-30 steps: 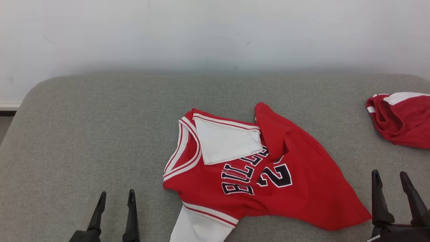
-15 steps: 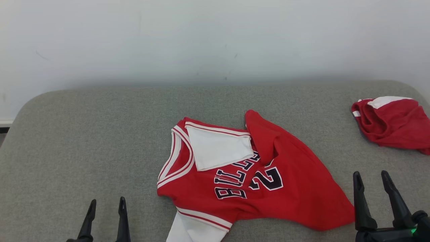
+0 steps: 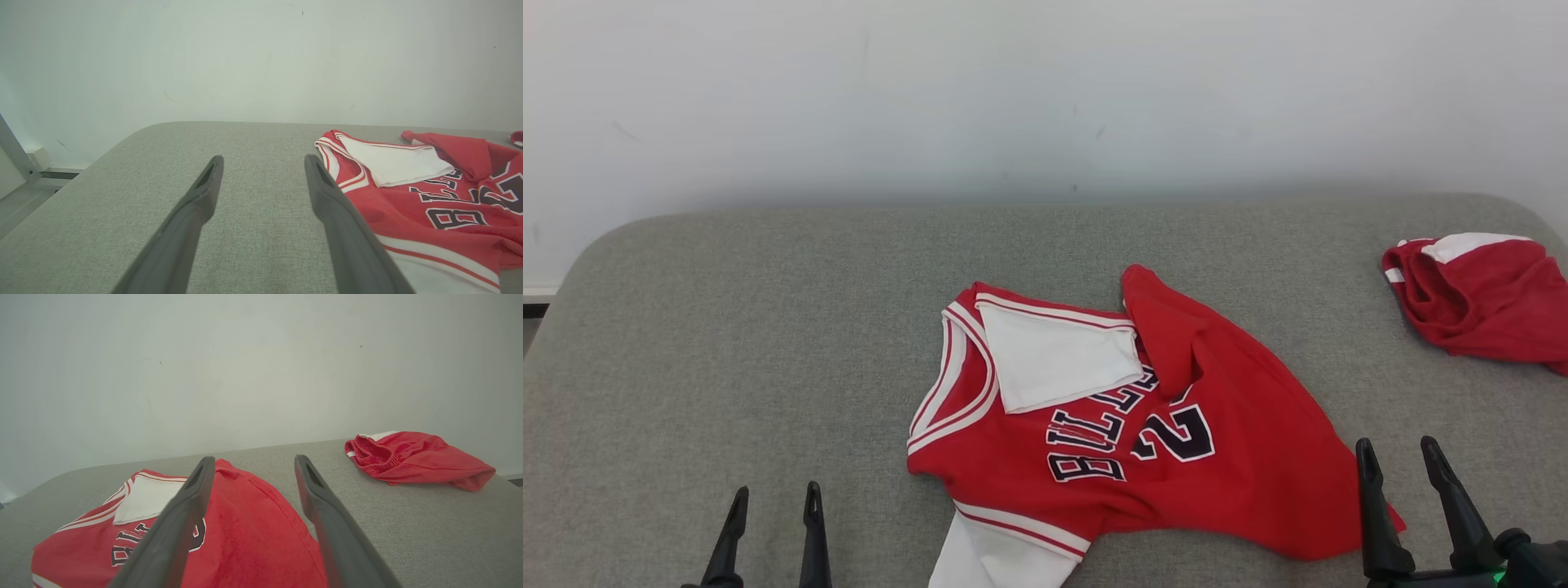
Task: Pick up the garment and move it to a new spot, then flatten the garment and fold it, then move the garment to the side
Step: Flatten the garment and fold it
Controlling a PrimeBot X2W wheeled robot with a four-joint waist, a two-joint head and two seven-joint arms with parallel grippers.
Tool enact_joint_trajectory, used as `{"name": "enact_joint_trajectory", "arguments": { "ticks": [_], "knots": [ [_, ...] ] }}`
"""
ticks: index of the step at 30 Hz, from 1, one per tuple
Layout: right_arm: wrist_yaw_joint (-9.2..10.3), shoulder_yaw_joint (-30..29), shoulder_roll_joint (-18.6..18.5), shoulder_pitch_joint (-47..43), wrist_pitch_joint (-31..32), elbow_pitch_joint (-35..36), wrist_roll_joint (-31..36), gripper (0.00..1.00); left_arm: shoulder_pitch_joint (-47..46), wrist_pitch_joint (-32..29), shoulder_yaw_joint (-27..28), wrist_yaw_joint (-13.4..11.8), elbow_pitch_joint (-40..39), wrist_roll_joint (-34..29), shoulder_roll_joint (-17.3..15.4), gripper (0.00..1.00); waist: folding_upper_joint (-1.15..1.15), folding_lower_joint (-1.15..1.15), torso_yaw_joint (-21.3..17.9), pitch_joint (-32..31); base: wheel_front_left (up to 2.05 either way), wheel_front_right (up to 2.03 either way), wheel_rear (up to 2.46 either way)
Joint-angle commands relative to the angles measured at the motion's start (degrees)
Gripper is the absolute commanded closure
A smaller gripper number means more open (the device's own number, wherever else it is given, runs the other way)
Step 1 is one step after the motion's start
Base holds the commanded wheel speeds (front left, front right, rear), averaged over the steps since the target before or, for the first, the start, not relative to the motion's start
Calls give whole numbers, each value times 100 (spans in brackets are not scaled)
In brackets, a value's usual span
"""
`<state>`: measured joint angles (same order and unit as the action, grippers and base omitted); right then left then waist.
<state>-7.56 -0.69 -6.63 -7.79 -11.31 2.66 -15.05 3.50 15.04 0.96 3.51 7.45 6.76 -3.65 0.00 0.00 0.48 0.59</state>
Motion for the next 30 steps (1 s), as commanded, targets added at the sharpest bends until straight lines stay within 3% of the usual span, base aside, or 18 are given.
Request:
{"name": "enact_joint_trajectory", "arguments": {
  "ticks": [1,30],
  "knots": [
    [14,8,-3,43,-52,-29,-39,0,-2,19,5,-12,-37,-40,-24,0,0,0,8,23,0,0,0],
    [14,7,-160,-20,-149,-365,-88,0,160,19,-8,-88,-151,-192,-115,0,0,0,21,-93,0,0,0]
  ]
}}
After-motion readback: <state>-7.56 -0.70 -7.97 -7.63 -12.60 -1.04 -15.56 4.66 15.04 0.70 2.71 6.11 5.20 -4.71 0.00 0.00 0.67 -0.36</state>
